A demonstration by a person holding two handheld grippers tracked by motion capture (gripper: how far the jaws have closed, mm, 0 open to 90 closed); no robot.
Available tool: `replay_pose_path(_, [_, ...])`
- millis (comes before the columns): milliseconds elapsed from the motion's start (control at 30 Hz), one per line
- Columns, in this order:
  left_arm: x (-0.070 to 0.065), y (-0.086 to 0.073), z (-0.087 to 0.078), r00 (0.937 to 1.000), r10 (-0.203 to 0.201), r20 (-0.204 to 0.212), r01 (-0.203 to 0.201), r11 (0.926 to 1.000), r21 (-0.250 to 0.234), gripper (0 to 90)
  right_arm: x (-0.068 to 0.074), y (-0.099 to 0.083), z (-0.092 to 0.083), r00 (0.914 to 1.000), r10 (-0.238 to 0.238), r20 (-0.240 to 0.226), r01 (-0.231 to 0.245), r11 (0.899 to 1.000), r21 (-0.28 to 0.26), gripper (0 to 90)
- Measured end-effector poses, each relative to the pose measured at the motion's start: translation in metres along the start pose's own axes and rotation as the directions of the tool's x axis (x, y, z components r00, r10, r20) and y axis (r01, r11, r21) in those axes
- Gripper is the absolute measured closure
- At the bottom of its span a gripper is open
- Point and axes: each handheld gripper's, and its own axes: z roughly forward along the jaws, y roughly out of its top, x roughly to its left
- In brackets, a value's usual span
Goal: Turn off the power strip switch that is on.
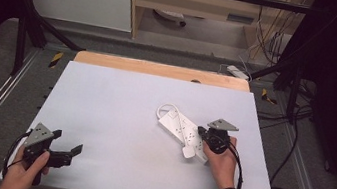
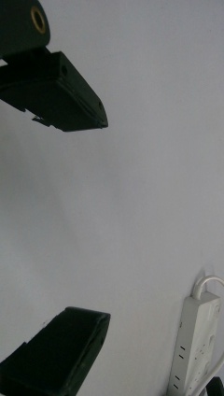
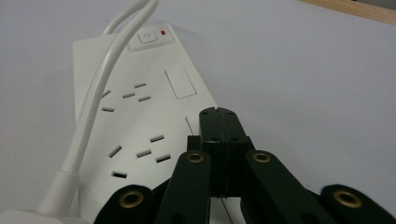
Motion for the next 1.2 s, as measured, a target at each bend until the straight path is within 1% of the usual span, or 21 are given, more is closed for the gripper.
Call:
replay_pose_path(500, [0.0,-0.0001,-0.0001,1.0,0.0,0.0,0.0,1.0,0.0,6.7,0.0002,0.0009,-0.001,1.0,-0.005,-0.002,0.005,1.0,-0.014,90.0])
replay_pose_path(867, [0.0001,-0.0002,0.0,1.0,-0.001,-0.001,0.001,1.0,0.001,6.7,0.0021,0.002,-0.0025,0.9999,0.011,-0.011,-0.011,0.999,-0.031,90.0])
replay_pose_path(1100, [0.0001,-0.0003,0.0001,1.0,0.0,-0.001,0.0,1.0,0.002,6.7,0.0025,0.0027,-0.0035,0.9998,0.016,-0.012,-0.016,0.999,-0.041,87.3])
replay_pose_path(1200, [0.0,-0.0005,0.0003,1.0,-0.001,0.0,0.001,1.0,0.005,6.7,0.0022,0.0029,-0.0035,0.9997,0.02,-0.014,-0.021,0.999,-0.047,84.5])
